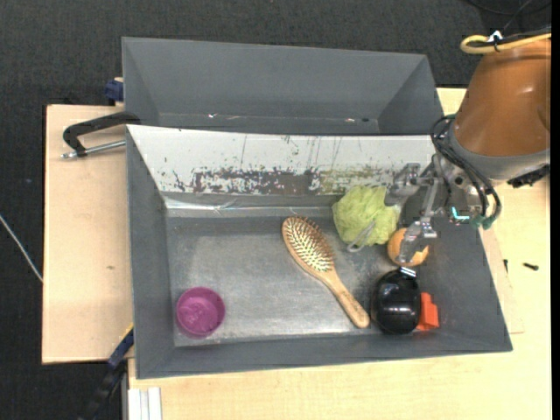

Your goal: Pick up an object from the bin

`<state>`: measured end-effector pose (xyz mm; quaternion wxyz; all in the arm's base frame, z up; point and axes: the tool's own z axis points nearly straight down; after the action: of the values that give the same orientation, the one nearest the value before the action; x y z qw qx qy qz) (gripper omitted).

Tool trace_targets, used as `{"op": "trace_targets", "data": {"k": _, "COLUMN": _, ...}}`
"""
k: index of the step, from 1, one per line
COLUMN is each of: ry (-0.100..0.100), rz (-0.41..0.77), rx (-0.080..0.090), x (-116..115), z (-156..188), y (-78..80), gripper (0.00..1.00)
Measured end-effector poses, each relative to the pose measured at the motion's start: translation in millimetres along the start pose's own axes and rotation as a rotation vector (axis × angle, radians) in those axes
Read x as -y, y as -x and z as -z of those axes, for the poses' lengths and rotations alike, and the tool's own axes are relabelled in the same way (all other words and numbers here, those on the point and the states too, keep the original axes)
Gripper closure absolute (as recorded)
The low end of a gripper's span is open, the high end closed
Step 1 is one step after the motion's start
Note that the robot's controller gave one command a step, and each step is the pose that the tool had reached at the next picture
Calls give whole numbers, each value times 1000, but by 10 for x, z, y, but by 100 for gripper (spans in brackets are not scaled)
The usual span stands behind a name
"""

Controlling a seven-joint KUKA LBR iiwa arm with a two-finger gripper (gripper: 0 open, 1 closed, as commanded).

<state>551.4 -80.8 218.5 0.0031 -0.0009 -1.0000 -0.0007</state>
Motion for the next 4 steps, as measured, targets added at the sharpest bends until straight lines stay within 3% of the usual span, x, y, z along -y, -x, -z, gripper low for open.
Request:
{"op": "trace_targets", "data": {"k": 1, "ry": -1, "rz": 1, "rx": 8, "x": -3, "z": 42, "y": 16, "gripper": 0}}
{"op": "trace_targets", "data": {"k": 2, "ry": -2, "rz": 56, "rx": 13, "x": -377, "z": -550, "y": -69, "gripper": 0}}
{"op": "trace_targets", "data": {"k": 3, "ry": 0, "rz": 22, "rx": 2, "x": -853, "z": -576, "y": -462, "gripper": 0}}
{"op": "trace_targets", "data": {"k": 4, "ry": 1, "rz": -142, "rx": 7, "x": -895, "z": -861, "y": -287, "gripper": 0}}
